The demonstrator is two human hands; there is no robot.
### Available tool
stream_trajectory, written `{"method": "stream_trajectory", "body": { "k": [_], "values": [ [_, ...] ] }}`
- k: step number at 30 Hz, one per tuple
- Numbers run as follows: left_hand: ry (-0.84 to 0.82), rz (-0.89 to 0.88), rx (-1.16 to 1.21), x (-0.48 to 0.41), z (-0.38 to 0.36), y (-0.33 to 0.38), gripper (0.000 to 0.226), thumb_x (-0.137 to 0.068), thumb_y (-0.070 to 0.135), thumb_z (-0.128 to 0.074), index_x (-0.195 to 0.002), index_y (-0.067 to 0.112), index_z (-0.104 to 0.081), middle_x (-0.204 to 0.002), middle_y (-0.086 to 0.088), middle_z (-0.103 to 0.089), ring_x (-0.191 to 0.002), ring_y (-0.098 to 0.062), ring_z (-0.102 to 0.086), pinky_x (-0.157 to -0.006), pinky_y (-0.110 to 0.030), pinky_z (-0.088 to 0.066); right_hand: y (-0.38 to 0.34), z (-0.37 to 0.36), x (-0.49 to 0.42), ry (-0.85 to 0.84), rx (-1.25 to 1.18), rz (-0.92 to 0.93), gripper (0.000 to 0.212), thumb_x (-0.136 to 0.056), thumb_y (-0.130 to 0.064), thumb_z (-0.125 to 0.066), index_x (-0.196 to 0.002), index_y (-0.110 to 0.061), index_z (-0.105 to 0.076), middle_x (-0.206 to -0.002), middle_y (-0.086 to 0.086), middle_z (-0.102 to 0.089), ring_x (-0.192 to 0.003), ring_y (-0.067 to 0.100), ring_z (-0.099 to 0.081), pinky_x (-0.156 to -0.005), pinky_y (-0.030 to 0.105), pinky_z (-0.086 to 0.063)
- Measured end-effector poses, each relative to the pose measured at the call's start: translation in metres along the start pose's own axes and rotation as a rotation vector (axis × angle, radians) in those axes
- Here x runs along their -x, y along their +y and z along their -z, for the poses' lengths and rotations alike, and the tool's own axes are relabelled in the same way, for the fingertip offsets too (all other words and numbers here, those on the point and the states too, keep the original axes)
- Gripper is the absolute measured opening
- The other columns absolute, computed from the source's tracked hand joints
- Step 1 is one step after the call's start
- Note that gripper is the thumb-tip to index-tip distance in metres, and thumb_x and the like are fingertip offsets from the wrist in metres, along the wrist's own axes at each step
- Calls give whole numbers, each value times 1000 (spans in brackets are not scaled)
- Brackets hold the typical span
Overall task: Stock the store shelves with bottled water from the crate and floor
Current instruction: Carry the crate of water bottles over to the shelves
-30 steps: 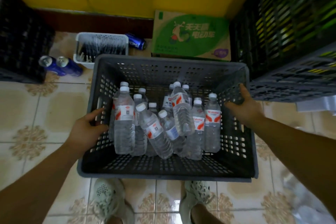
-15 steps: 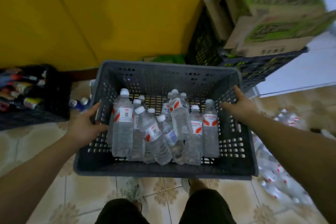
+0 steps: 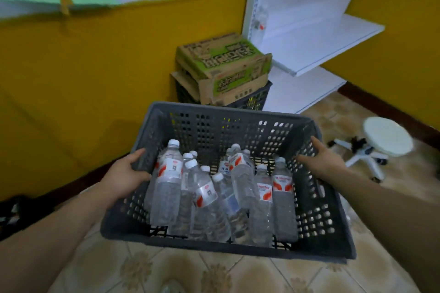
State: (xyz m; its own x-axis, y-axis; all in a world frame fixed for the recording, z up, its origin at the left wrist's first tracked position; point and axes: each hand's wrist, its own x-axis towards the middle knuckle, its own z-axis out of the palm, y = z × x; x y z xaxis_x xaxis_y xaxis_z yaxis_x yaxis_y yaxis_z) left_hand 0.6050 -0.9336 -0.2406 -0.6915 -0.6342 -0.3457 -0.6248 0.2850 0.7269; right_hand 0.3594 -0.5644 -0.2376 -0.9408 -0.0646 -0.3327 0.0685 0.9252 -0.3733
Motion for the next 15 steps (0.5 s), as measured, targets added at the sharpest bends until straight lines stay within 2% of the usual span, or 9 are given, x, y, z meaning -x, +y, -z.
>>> {"method": "stream_trajectory", "body": {
  "k": [3,6,10,13,15],
  "values": [
    [-56,-45,-40,10,-34,40,80,-77,3,-75,-146,22,-39,-144,-10,-46,-111,-28,-57,-77,-31,-46,53,36,18,37,2,-48,84,-85,-55,-61,-154,-38,-15,-135,13,-57,-106,32,-63,-81,35,-52],
    [-94,-108,-85,22,-77,79,79,-76,5,-77,-145,24,-42,-141,-14,-49,-109,-35,-58,-84,-42,-49,108,70,33,97,-1,-107,84,-85,-58,-59,-154,-39,-15,-131,11,-60,-95,27,-65,-68,30,-52],
    [-157,-174,-132,32,-136,122,80,-75,3,-78,-144,21,-42,-143,-16,-46,-117,-33,-54,-93,-42,-46,171,104,46,163,-40,-205,84,-86,-51,-62,-154,-35,-17,-140,10,-53,-111,27,-60,-86,31,-52],
    [-246,-220,-184,36,-177,148,80,-74,1,-77,-144,18,-42,-141,-16,-48,-115,-33,-55,-84,-33,-45,208,124,60,189,-74,-293,78,-89,-45,-62,-154,-34,-19,-145,9,-48,-115,27,-57,-80,27,-46],
    [-302,-244,-190,34,-202,165,79,-75,-1,-76,-144,15,-43,-141,-16,-48,-116,-31,-55,-82,-30,-41,231,134,68,206,-84,-347,77,-89,-46,-61,-153,-36,-19,-142,9,-51,-104,27,-61,-75,28,-49]
  ]
}}
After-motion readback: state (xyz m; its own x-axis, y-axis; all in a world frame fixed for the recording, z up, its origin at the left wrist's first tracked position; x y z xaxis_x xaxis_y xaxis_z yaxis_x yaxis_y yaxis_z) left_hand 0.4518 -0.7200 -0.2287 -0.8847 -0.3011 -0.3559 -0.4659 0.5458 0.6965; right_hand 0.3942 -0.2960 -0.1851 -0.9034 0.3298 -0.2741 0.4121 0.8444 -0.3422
